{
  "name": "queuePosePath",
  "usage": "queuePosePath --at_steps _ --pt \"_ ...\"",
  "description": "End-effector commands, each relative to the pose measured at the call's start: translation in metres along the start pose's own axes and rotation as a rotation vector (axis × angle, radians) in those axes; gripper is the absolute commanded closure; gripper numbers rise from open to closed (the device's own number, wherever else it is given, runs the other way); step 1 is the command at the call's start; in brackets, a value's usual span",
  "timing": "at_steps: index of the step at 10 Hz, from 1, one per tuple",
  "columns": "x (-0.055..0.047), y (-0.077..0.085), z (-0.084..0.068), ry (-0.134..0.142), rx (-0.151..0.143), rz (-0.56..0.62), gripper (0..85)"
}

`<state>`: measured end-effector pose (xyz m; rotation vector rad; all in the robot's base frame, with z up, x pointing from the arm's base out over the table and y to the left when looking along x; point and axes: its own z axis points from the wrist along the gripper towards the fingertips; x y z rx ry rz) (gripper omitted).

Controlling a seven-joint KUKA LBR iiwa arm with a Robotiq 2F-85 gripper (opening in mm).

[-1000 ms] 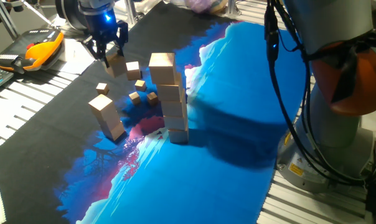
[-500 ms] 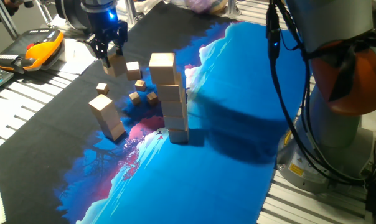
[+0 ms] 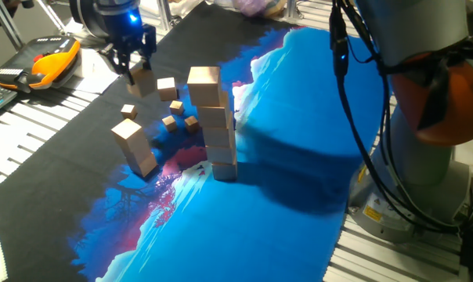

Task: Stack the blocks in a vertical line of five

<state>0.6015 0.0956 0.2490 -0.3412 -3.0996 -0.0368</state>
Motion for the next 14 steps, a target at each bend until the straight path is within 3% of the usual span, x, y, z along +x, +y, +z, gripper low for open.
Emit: queuePosePath --at_steps 1,3,6,9,14 --pt "0.008 0.023 0.000 -0.008 0.004 0.007 85.0" --pt "0.015 0.038 0.001 -0.009 0.000 0.025 85.0" --pt "0.017 0.058 0.007 -0.020 0.007 0.064 85.0" --pt "0.017 0.066 0.024 -0.050 0.006 0.071 85.0" --pt "0.020 0.071 0.046 -0.084 0.034 0.051 85.0"
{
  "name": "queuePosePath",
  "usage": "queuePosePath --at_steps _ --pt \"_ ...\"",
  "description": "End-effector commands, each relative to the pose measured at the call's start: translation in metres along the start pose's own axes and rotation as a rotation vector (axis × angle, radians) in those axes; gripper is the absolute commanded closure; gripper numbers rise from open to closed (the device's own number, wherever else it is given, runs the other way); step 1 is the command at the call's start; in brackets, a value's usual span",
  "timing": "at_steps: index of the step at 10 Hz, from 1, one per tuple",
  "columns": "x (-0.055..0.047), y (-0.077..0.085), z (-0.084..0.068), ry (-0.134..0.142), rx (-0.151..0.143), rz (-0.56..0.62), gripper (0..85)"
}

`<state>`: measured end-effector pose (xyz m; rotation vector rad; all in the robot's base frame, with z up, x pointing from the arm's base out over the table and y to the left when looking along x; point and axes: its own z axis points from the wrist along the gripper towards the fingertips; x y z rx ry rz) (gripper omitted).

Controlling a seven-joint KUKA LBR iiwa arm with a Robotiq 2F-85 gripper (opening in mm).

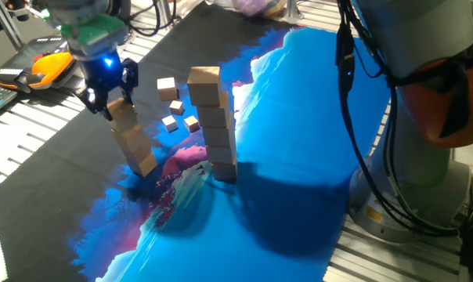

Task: Stack the blocks in a vertical line of five

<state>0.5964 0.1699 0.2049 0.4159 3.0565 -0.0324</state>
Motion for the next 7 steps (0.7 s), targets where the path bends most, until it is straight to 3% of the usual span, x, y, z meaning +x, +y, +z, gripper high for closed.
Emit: queuePosePath --at_steps 1,7 --pt "0.0006 0.0005 0.0010 -0.001 0.002 -0.003 85.0" --pt "-0.0003 0.0010 0.0090 -0.014 0.024 -0.022 85.0"
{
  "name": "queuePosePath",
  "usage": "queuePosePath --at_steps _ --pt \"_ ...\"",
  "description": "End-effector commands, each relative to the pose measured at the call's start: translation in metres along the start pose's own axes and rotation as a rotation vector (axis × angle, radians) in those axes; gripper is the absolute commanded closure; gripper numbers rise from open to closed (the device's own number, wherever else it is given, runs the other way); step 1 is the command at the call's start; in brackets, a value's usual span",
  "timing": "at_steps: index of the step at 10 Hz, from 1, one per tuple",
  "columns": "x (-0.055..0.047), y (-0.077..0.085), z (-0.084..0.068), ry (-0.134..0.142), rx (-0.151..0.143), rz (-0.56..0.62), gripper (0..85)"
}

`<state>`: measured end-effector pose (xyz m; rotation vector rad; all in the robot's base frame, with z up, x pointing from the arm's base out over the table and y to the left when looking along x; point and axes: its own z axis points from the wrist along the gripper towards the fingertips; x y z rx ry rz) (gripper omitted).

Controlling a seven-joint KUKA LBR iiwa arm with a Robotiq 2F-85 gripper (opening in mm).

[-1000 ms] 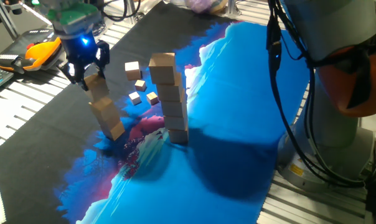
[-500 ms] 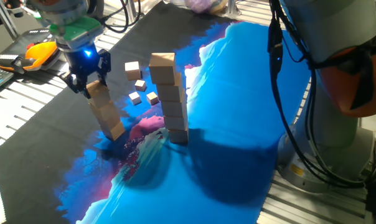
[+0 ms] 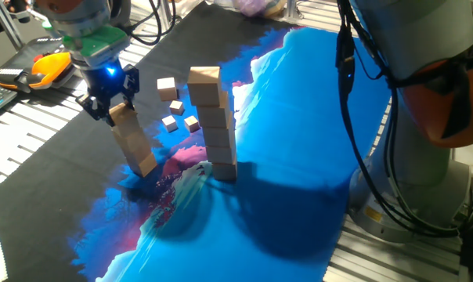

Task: Stack the blocks in a vertical line of five

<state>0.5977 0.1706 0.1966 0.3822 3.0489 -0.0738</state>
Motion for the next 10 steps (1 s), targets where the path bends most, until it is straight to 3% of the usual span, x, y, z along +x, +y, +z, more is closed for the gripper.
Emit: queuePosePath --at_steps 1,2,3,4,5,7,8,10 --pt "0.0003 -0.0001 0.0007 0.000 0.005 0.003 85.0" --pt "0.0002 -0.0001 0.0007 -0.002 0.011 0.004 85.0" --pt "0.0002 -0.0001 0.0007 -0.004 0.020 0.006 68.0" --pt "0.0002 0.0000 0.0006 -0.007 0.025 0.012 68.0" --pt "0.0003 0.0001 0.0005 -0.009 0.030 0.018 51.0" --pt "0.0004 0.0002 0.0002 -0.007 0.037 0.025 51.0" --pt "0.0005 0.0003 0.0001 -0.009 0.042 0.030 34.0" --pt "0.0003 0.0003 0.0000 -0.008 0.049 0.039 34.0"
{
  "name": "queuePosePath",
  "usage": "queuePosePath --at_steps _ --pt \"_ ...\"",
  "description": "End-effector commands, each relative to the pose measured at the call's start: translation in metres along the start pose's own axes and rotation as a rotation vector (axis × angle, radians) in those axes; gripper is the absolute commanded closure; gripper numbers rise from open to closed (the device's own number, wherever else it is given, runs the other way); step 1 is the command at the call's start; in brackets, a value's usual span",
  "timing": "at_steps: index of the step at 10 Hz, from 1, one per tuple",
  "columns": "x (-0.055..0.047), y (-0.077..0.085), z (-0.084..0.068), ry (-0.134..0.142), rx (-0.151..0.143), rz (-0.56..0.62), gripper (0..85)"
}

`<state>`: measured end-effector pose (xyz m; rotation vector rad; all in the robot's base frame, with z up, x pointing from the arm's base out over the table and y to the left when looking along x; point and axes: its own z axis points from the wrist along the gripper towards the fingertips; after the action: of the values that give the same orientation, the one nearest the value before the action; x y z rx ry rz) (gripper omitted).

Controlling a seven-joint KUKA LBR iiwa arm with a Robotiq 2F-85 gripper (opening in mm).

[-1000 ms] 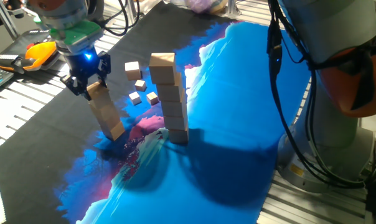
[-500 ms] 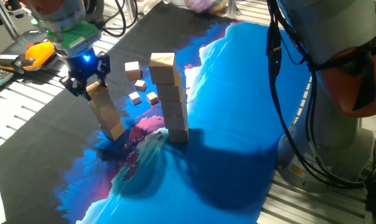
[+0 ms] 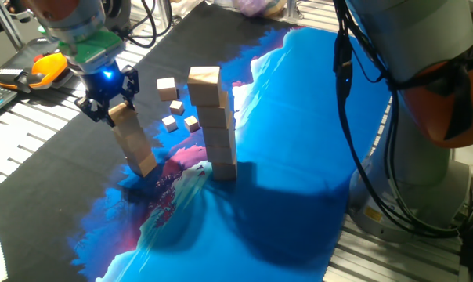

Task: Stack the blocks in a vertical line of five

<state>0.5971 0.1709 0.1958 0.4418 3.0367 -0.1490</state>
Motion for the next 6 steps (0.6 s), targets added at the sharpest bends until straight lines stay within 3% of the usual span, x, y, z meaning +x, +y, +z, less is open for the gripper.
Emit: queuePosePath --at_steps 1,3,4,6 --pt "-0.0005 0.0001 -0.0009 -0.002 0.002 0.002 34.0" --pt "-0.0006 0.0001 -0.0015 -0.004 0.005 0.007 34.0" --pt "-0.0006 0.0001 -0.0018 -0.005 0.006 0.008 17.0" --pt "-0.0005 0.0001 -0.0020 -0.005 0.006 0.011 17.0"
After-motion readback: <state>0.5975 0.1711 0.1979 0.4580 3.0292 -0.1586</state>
